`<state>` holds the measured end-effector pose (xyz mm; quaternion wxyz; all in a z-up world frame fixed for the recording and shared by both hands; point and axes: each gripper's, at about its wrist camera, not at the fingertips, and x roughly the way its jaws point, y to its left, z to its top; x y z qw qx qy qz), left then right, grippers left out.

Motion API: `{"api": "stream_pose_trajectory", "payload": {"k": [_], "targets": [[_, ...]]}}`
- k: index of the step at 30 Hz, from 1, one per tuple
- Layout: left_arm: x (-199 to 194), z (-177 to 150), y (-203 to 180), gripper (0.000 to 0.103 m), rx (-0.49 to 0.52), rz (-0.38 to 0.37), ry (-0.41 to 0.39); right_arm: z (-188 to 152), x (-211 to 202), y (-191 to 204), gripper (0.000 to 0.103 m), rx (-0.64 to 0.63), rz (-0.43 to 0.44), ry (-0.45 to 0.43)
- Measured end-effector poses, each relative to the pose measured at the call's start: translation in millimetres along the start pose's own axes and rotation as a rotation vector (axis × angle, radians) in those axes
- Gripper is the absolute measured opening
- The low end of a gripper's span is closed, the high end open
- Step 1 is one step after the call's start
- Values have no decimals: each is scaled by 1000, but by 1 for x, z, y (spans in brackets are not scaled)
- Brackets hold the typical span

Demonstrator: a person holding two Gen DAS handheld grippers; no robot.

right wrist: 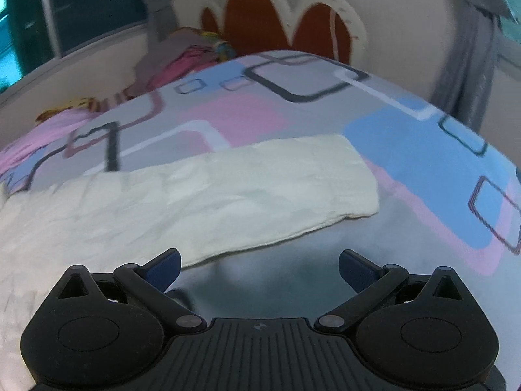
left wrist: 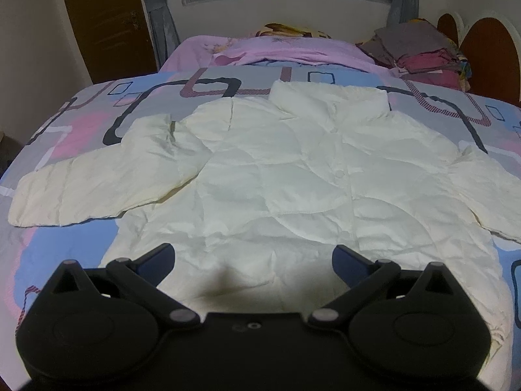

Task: Fold large clothes
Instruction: 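Grasp the cuff of the jacket sleeve with the right gripper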

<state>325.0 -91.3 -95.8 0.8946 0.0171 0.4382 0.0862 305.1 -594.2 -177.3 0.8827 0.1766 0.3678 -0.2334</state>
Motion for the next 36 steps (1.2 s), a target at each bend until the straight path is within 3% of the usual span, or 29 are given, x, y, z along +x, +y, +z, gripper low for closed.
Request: {"api": "stream_pose_trajectory", "payload": {"k": [6, 8, 13, 19, 22, 23, 27, 36], "targets": [[13, 5, -4, 102, 4, 16, 7, 15, 27, -22, 99, 87, -8, 16], [17, 7, -4, 102, -1, 23, 14, 18, 37, -26, 56, 128, 11, 45], [24, 10, -2, 102, -12, 24, 21, 24, 53, -36, 55, 238, 59, 71], [30, 9, 2, 100, 3, 33, 20, 33, 64, -35, 54, 268, 59, 47], [30, 10, 5, 97, 13, 33, 7, 37, 65, -32, 17, 271, 62, 29], [30, 11, 6, 96, 16, 38, 2, 38, 64, -33, 14, 283, 67, 23], [27, 12, 13, 95, 20, 44, -28, 42, 56, -31, 5, 274, 73, -14], [29, 12, 28, 95, 10, 30, -41, 58, 14, 16, 4, 162, 129, -166]]}}
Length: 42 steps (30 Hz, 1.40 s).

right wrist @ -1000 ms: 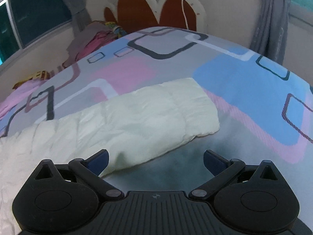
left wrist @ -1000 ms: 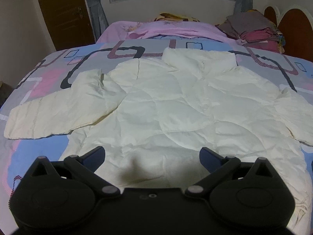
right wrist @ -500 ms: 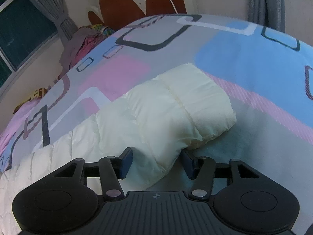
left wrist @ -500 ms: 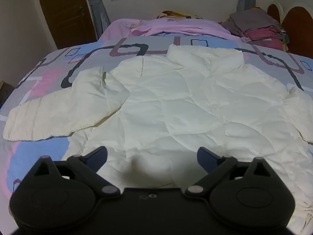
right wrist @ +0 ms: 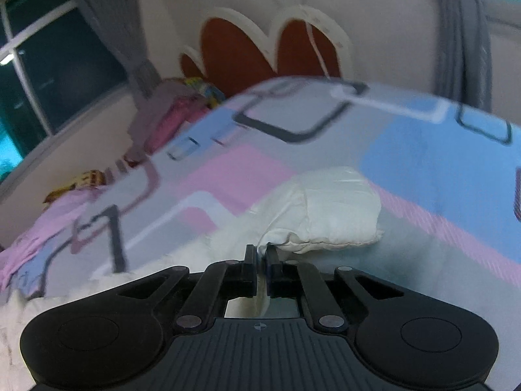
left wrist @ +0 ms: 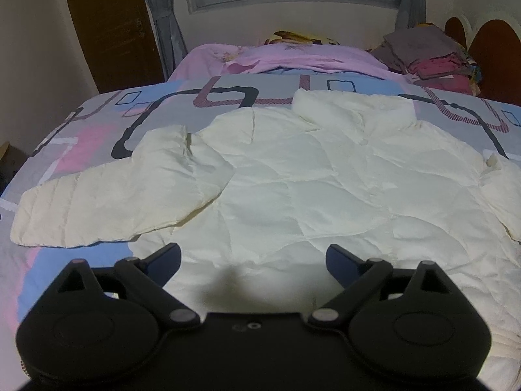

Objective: Fold large clothes

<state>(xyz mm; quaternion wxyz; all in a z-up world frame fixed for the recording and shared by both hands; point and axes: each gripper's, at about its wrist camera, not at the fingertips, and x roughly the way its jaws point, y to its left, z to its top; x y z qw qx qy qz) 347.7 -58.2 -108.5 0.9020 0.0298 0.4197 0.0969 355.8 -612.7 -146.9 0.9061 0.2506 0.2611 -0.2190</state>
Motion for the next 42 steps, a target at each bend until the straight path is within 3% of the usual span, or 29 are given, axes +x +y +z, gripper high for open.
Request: {"api": "stream_pose_trajectory", "payload": {"k": [5, 10, 16, 20, 25, 30, 31, 33, 34, 35, 39, 42], "targets": [[1, -3, 13, 95, -12, -25, -10, -7, -19, 67, 4, -113, 92, -46], [7, -3, 37, 95, -30, -52, -19, -39, -39, 161, 4, -250, 229, -52], [20, -2, 74, 95, -56, -51, -24, -114, -59, 279, 4, -408, 406, 7], [27, -1, 97, 95, -70, -45, -20, -176, -54, 338, 4, -481, 483, 109], [33, 3, 112, 95, -72, -52, -26, -231, -40, 374, 4, -551, 506, 222], [41, 11, 105, 95, -69, -143, -9, -239, -38, 374, 5, -595, 496, 246], [43, 15, 100, 96, -68, -170, -3, -236, -40, 372, 11, -595, 496, 245], [50, 22, 88, 97, -66, -227, 15, -230, -44, 363, 52, -574, 489, 226], [54, 25, 82, 97, -66, -254, 25, -223, -49, 348, 88, -564, 477, 194], [58, 29, 74, 97, -69, -286, 35, -220, -56, 341, 94, -566, 479, 154], [74, 40, 42, 98, -61, -379, 68, -209, -68, 324, 94, -617, 443, 96], [93, 45, 18, 95, -37, -393, 92, -198, -70, 297, 94, -600, 383, 94]]}}
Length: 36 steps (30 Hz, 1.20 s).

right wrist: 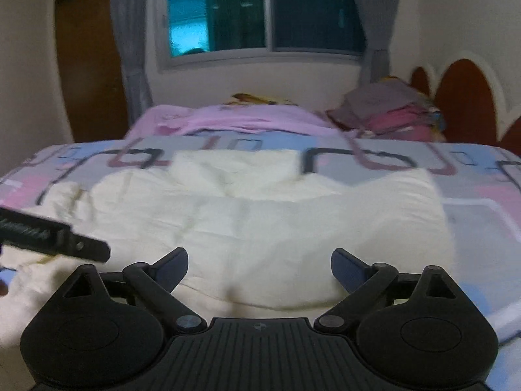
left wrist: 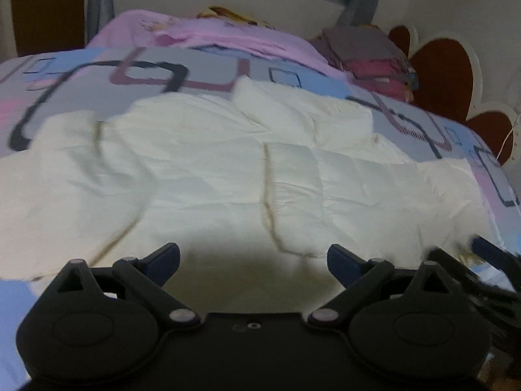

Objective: Fold large clothes

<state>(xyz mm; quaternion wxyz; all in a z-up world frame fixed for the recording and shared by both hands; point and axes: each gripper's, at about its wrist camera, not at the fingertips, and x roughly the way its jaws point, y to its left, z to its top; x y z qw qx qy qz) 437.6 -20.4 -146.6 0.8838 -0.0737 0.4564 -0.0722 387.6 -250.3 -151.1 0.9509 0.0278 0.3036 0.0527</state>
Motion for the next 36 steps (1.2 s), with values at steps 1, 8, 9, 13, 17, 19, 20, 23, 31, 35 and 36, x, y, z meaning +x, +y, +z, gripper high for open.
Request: {"api": "stream_pose_trajectory", "payload": {"k": [1, 8, 9, 13, 17, 19, 20, 23, 31, 35, 36], "targets": [[10, 2, -3, 95, 2, 0, 2, -3, -2, -10, 94, 16, -20, 7], [58, 3, -4, 51, -66, -30, 21, -24, -12, -76, 93, 79, -172, 48], [57, 3, -5, 42, -67, -33, 3, -26, -10, -84, 93, 90, -190, 54], [51, 6, -2, 19, -84, -64, -20, -26, 6, -108, 65, 131, -206, 94], [21, 13, 9, 11, -123, -62, -90, -30, 27, -115, 64, 125, -201, 133], [0, 17, 18, 11, -136, -51, -135, -30, 30, -116, 37, 136, -165, 141], [-10, 17, 25, 11, -148, -42, -151, -29, 31, -115, 29, 147, -152, 145], [-29, 13, 49, 11, -173, 0, -163, -25, 26, -112, 29, 148, -123, 123], [11, -21, 53, 5, -109, 121, -53, -37, 26, -120, 22, 184, -166, 181], [-9, -21, 53, 43, -104, 192, -102, -36, -2, -125, 31, 188, -143, 151], [-17, -21, 55, 65, -108, 231, -137, -36, -11, -127, 37, 185, -152, 133]]}}
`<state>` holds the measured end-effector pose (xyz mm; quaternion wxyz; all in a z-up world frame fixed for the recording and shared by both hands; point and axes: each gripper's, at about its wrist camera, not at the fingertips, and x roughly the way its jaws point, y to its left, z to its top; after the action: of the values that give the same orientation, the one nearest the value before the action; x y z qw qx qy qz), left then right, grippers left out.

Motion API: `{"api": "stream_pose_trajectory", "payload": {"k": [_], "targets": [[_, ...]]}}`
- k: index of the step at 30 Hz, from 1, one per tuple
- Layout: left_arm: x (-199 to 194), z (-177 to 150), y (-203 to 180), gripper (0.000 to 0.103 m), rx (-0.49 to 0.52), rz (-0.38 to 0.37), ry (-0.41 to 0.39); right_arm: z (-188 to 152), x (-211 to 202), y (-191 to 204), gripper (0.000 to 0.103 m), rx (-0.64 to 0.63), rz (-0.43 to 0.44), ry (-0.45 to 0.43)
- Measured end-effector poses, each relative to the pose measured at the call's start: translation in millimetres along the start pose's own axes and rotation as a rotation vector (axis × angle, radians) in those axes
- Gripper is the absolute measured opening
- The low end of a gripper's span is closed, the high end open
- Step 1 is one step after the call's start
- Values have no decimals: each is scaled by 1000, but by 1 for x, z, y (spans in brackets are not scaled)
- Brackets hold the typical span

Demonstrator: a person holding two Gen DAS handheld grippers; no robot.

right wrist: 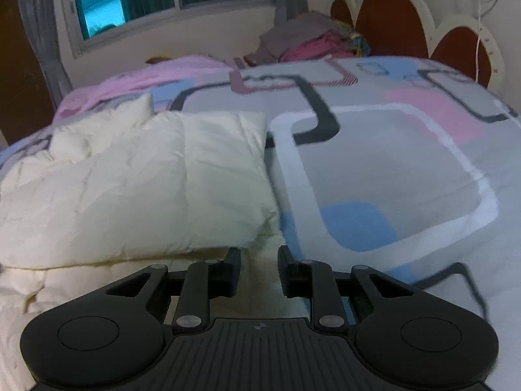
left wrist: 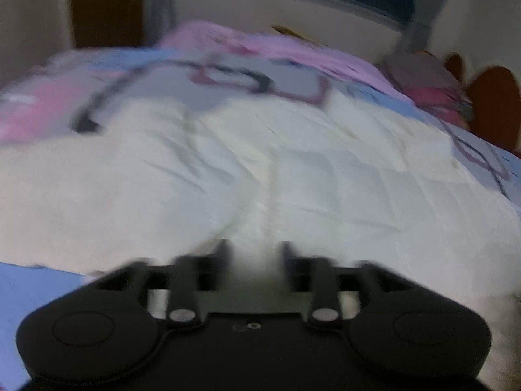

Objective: Fold large clothes

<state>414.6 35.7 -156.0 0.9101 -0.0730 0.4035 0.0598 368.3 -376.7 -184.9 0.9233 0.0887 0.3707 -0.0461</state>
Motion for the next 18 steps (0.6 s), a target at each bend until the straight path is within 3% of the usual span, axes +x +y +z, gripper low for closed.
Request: {"api": "stream_pose_trajectory", "payload": {"k": [1, 2, 4, 7, 14, 18], "targets": [[-8, 0, 3, 73, -3, 25, -43, 0, -10, -4, 52, 9, -6, -29], [-18, 2, 5, 76, 5, 48, -91, 4, -17, -8, 55, 16, -12, -57], [-27, 6, 5, 76, 34, 54, -128, 12, -25, -11, 55, 10, -24, -94], [-23, 15, -4, 74, 51, 18, -123, 33, -13, -9, 55, 27, -6, -112], [11, 23, -56, 71, 147, -19, -132, 79, 49, 22, 54, 35, 25, -126], [38, 16, -67, 70, 186, 12, -94, 92, 87, 37, 54, 13, 3, -110]]}}
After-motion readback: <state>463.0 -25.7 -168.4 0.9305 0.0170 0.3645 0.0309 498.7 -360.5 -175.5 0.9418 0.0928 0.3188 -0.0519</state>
